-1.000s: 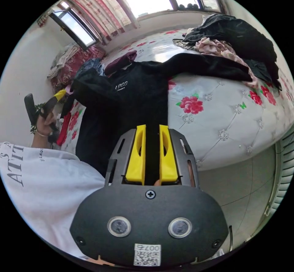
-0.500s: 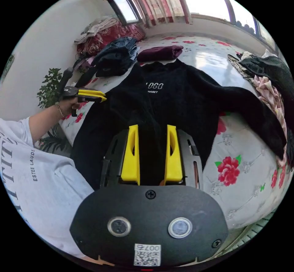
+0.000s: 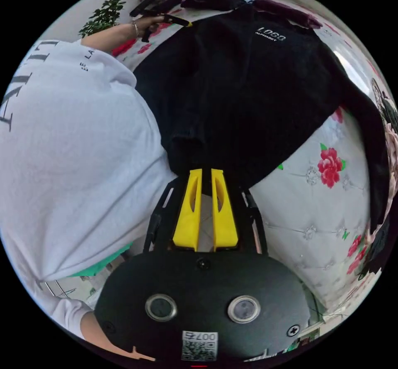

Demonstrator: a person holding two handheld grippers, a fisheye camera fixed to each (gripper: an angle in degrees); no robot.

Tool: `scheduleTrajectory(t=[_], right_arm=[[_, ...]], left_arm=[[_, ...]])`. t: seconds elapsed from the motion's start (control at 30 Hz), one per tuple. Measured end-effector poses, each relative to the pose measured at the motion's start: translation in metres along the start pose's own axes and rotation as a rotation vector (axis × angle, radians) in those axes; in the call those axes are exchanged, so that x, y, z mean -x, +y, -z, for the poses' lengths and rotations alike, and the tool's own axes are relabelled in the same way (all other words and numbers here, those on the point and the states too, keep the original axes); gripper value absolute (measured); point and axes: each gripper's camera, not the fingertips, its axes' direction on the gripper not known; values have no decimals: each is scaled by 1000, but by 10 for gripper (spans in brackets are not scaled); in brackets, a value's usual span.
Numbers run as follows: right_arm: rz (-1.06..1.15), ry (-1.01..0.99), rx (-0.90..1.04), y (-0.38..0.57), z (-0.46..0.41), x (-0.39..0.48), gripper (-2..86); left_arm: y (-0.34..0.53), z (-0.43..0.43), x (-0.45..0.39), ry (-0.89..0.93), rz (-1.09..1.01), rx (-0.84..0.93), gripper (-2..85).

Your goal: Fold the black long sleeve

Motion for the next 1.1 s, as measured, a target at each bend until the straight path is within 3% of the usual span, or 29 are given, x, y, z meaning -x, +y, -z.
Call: scheduleTrajectory(t=[0.13, 0.27, 0.43, 0.5, 0.57, 0.63, 0.73, 0.87, 0.97, 1.1], right_arm=[[-140, -28, -194, 4, 23, -8, 27], [-247, -181, -339, -11, 29, -27, 35], [-120, -200, -286, -46, 21, 0, 31], [-11, -197, -207, -60, 12, 20, 25], [111, -222, -95, -72, 0, 41, 19], [115, -187, -90, -72, 6, 43, 20], [13, -196, -176, -62, 31, 24, 28], [-216, -106, -369, -43, 59, -7, 38], [-240, -166, -203, -58, 29, -18, 40], [-316, -210, -318, -51, 53, -39, 42]], left_arm=[[7, 33, 16, 19, 37, -104, 20], [-32, 55, 1, 75, -69, -186, 76], [-111, 19, -33, 65, -176, -126, 93], [-133, -15, -39, 2, -169, -53, 89], [-145, -67, -33, -177, -125, 87, 69], [-141, -63, -14, -117, -58, -8, 64], [-143, -59, 23, 14, 79, 4, 51], [-122, -31, 55, -33, 158, -73, 40], [-90, -4, 72, 18, 154, -131, 55], [-32, 25, 77, 64, 151, -165, 55]])
